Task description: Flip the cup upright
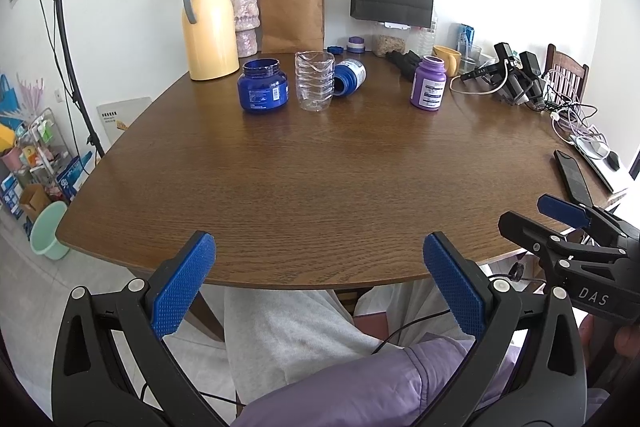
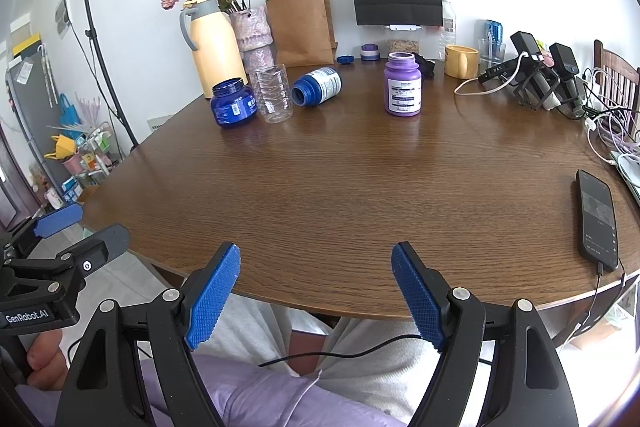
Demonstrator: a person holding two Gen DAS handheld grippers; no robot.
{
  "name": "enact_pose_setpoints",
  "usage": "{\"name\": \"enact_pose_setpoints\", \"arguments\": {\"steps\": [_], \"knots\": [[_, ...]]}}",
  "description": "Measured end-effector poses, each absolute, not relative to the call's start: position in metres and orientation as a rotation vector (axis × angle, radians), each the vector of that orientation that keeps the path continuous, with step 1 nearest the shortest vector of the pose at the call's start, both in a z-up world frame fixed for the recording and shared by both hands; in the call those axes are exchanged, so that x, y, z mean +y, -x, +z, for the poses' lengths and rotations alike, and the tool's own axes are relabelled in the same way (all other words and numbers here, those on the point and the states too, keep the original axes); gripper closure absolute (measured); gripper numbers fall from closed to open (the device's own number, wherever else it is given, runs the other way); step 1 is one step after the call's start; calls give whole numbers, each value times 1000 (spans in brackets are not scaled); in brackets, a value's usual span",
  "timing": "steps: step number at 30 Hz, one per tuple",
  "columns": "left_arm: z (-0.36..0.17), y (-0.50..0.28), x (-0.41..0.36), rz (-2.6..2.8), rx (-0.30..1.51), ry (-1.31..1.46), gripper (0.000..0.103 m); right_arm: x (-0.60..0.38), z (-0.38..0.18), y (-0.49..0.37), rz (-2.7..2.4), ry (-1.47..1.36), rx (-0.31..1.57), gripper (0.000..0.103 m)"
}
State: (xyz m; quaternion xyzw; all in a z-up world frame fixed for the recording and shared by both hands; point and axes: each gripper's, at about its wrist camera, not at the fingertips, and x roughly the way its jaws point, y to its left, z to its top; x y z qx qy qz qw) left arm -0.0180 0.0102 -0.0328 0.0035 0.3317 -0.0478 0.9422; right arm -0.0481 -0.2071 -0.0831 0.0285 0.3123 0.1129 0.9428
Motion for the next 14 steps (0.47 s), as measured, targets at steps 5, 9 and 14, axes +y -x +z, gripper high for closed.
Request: {"name": "enact_pose_setpoints", "arguments": {"steps": [5, 9, 14], "knots": [[-32, 19, 9, -96, 672, -13, 0, -208, -83, 48, 230, -58, 637, 21], [-34, 17, 10, -94, 681, -8, 0, -208, -85, 47, 229, -64, 646, 21], [-37, 7, 13, -124, 699, 9, 0, -209, -90, 42, 235, -73, 657, 21]]}}
